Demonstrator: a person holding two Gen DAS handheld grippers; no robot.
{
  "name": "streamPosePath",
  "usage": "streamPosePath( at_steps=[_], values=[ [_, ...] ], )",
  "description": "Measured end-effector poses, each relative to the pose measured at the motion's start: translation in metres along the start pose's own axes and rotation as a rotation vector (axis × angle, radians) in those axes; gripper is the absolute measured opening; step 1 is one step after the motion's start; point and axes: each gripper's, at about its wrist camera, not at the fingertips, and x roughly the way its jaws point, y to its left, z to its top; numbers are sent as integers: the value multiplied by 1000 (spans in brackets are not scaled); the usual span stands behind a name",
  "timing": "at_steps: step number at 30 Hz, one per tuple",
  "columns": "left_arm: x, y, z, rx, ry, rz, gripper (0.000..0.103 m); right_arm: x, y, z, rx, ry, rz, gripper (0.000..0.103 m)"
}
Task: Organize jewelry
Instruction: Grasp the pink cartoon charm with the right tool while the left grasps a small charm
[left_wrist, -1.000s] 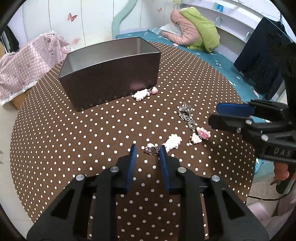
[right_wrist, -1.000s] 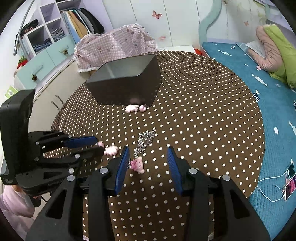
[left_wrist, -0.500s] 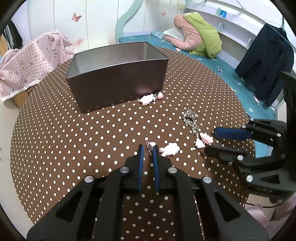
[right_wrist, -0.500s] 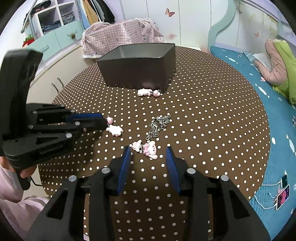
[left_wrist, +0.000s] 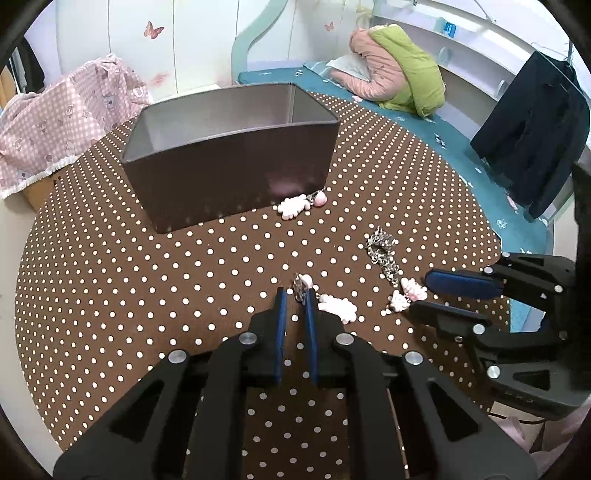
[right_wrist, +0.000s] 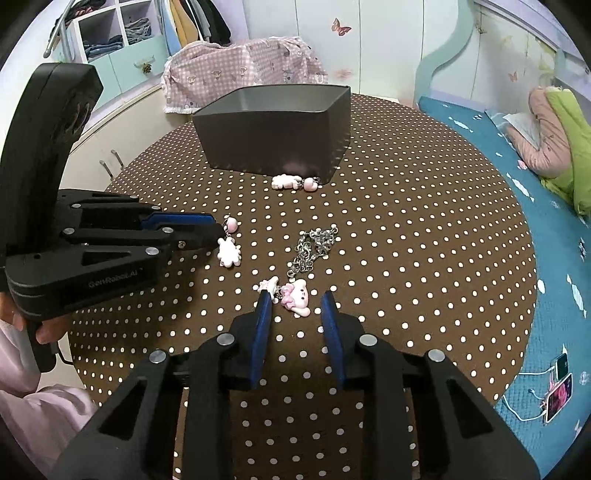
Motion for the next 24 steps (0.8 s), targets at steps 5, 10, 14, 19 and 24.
streamPosePath(
  at_steps=[5,10,14,19,24],
  values=[
    [-6,2,7,-27,-8,-24,11,0,0,1,1,0,2,27],
    [11,-5,14,-26,33,-5,12,0,0,2,0,0,3,27],
    [15,-8,17,-19,45,23,13,2,1,5,-4,-3,0,25],
    [13,-8,16,-13,46,28,12,3,-1,5,-5,-12,-10,13],
    [3,0,10,-31,2,11,12,4,-3,5,-1,-14,-3,13]
  ],
)
